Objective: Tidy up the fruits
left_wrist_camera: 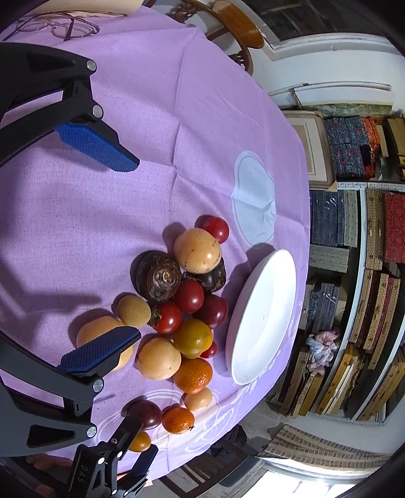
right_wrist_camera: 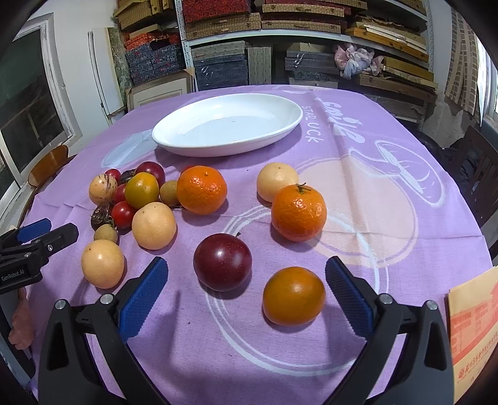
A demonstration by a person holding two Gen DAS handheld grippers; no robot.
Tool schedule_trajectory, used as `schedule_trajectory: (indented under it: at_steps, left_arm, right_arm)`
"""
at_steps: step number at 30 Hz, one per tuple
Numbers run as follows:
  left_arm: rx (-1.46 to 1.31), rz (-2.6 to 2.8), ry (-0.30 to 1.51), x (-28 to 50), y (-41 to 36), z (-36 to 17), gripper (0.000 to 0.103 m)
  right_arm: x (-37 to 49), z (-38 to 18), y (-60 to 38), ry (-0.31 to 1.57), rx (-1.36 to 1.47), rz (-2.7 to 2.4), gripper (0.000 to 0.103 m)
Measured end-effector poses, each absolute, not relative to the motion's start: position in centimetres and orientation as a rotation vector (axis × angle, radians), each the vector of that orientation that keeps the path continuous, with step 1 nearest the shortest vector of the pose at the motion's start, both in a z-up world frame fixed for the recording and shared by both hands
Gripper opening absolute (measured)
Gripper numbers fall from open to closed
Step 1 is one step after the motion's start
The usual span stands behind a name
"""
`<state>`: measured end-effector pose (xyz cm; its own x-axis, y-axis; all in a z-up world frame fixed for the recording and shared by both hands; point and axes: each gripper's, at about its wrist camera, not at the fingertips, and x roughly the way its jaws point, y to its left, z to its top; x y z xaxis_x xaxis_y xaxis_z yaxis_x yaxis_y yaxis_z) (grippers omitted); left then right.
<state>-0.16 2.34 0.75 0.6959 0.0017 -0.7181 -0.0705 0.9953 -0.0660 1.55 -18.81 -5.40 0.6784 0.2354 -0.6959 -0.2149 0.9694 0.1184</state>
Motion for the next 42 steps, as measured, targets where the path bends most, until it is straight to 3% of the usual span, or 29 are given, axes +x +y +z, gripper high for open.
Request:
schedule_trajectory:
  at_steps: [42]
  left_arm:
    - [-0.028, 0.063, 0.819, -0.5, 1.5, 0.2, 0.100]
  right_arm:
    - [0.7, -5.6, -18.2, 0.773, -0.010, 0.243, 0.099]
